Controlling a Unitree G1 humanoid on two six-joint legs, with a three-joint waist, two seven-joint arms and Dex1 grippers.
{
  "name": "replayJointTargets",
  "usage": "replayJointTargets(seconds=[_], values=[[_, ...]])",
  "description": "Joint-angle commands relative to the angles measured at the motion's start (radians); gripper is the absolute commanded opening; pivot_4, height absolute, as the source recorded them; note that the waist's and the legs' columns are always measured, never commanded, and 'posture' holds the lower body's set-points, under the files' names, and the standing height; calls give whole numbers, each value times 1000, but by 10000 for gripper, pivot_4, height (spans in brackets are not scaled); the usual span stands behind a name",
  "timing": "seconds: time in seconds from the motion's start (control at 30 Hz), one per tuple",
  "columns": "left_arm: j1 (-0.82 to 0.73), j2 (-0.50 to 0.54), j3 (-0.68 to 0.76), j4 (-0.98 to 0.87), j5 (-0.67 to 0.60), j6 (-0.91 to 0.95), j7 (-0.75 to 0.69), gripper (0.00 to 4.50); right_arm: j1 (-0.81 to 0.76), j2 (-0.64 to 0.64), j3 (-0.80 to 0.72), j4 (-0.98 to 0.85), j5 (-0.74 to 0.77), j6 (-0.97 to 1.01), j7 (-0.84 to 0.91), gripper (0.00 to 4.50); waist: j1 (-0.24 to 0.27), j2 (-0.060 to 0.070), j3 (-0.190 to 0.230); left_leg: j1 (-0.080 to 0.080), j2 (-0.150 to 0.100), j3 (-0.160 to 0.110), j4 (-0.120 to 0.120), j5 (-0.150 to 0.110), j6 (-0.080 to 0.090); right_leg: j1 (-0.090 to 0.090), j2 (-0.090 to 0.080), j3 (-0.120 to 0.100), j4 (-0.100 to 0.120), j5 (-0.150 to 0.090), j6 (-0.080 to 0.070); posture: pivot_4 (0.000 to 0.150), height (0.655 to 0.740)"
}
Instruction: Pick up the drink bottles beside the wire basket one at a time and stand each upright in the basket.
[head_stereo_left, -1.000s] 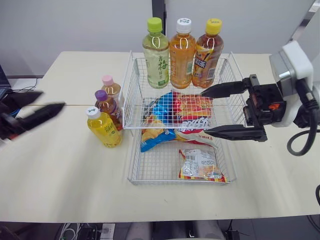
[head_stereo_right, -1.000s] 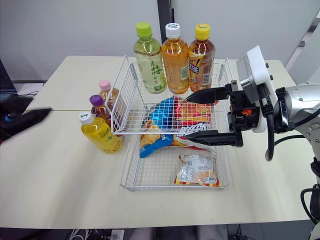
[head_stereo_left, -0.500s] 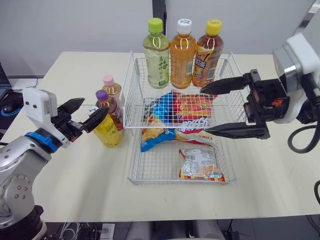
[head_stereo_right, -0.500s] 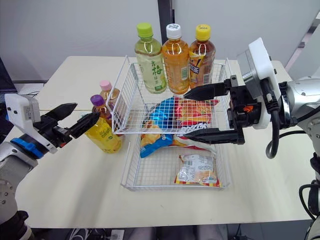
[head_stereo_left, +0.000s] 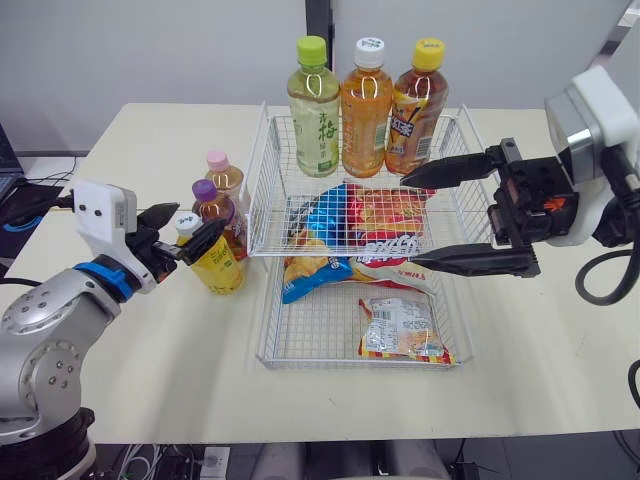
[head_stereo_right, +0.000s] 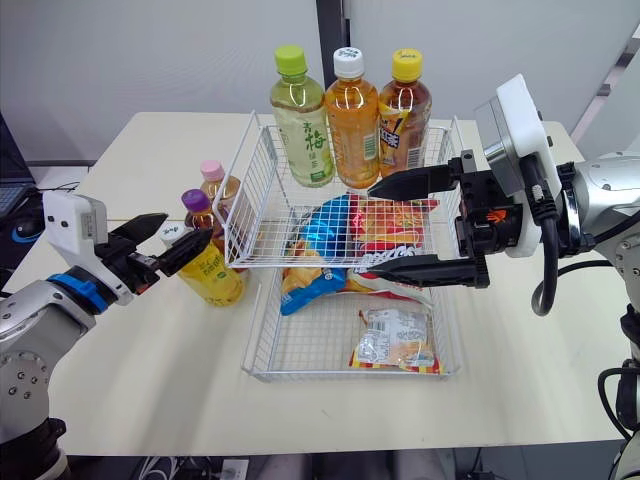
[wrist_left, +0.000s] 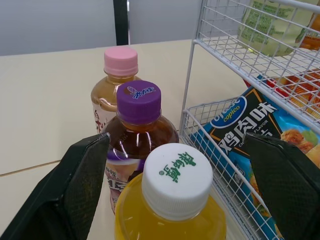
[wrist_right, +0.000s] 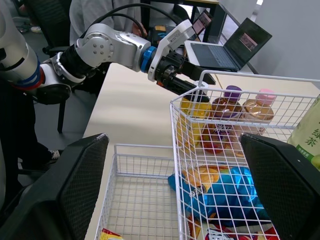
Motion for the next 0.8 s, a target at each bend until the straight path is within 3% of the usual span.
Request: replayJointTargets(seconds=[0.03,0.17,0.2,0.27,0.53,0.8], values=[[-6,15,-5,-4,4,-37,13,44572,-13,-4,-33,-23,7,-4,-11,45000,0,0,0,0,0,0,0,0,0,0,0,0,0,0,0,1500,7400],[-8,22,-24,17,12,-59,13,44572,-17,1,-28,-22,5,-5,-17,45000,0,0,0,0,0,0,0,0,0,0,0,0,0,0,0,1500,7400],[-8,23,-30,20,15,-64,14,42768,-18,2,-27,-21,6,-5,-18,45000,0,0,0,0,0,0,0,0,0,0,0,0,0,0,0,1500,7400],[-3,25,-38,25,19,-74,15,38644,-18,3,-27,-22,6,-5,-21,45000,0,0,0,0,0,0,0,0,0,0,0,0,0,0,0,1500,7400],[21,33,-42,34,13,-89,10,13990,-21,6,-28,-23,6,-4,-29,45000,0,0,0,0,0,0,0,0,0,0,0,0,0,0,0,1500,7400],[-3,102,10,38,-58,-72,-39,13852,-27,10,-29,-19,8,-2,-38,45000,0,0,0,0,0,0,0,0,0,0,0,0,-1,0,0,1500,7400]])
